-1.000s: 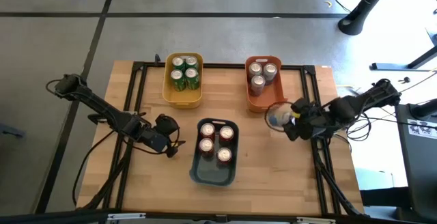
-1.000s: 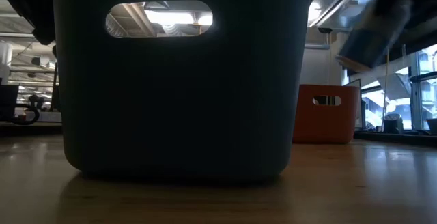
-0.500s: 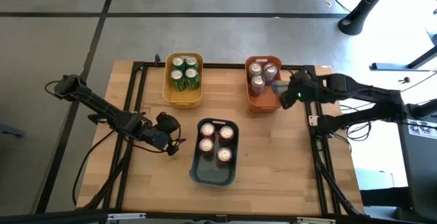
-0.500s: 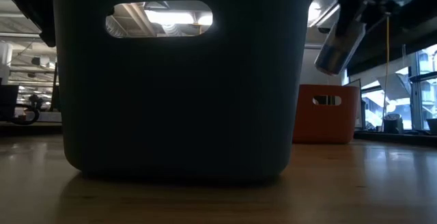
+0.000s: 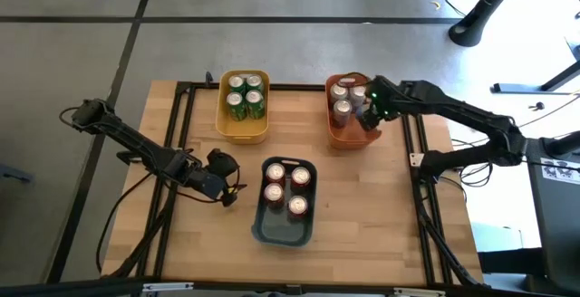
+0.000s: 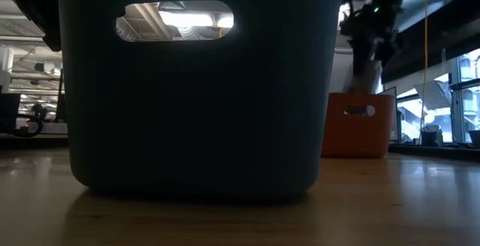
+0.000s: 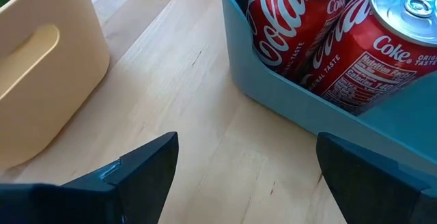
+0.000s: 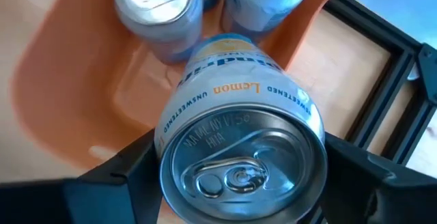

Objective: Sort soda cans
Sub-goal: Put the blue-white soda can into the orange bin

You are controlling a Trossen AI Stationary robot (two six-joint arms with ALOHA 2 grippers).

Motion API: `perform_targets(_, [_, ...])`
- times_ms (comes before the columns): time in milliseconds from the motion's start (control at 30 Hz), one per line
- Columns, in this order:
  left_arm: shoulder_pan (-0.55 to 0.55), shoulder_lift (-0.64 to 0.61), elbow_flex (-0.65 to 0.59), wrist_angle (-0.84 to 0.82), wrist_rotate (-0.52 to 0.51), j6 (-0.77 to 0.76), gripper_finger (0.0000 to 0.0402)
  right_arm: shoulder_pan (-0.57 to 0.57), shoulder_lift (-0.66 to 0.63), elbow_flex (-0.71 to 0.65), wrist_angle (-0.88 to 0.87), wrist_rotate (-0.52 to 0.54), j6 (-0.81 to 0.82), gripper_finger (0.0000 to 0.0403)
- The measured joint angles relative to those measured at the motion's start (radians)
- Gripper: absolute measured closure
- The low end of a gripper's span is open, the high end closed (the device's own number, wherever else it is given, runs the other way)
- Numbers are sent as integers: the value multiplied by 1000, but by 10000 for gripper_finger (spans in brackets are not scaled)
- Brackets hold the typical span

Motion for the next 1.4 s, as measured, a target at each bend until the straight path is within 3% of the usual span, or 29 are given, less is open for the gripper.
perform_targets(300, [0, 0, 0, -1, 0, -8, 66, -86, 168, 0, 76, -46, -94, 121])
perform_targets(767, [0, 0, 0, -2, 0, -8, 66, -87, 333, 0, 137, -54, -170, 121])
perform_targets(1100, [0, 0, 0, -2, 0, -8, 66, -85, 345, 1, 160, -42, -191, 23])
perform_targets(1400, [0, 0, 0, -2, 0, -8, 66, -84, 339, 91, 39, -28, -233, 8])
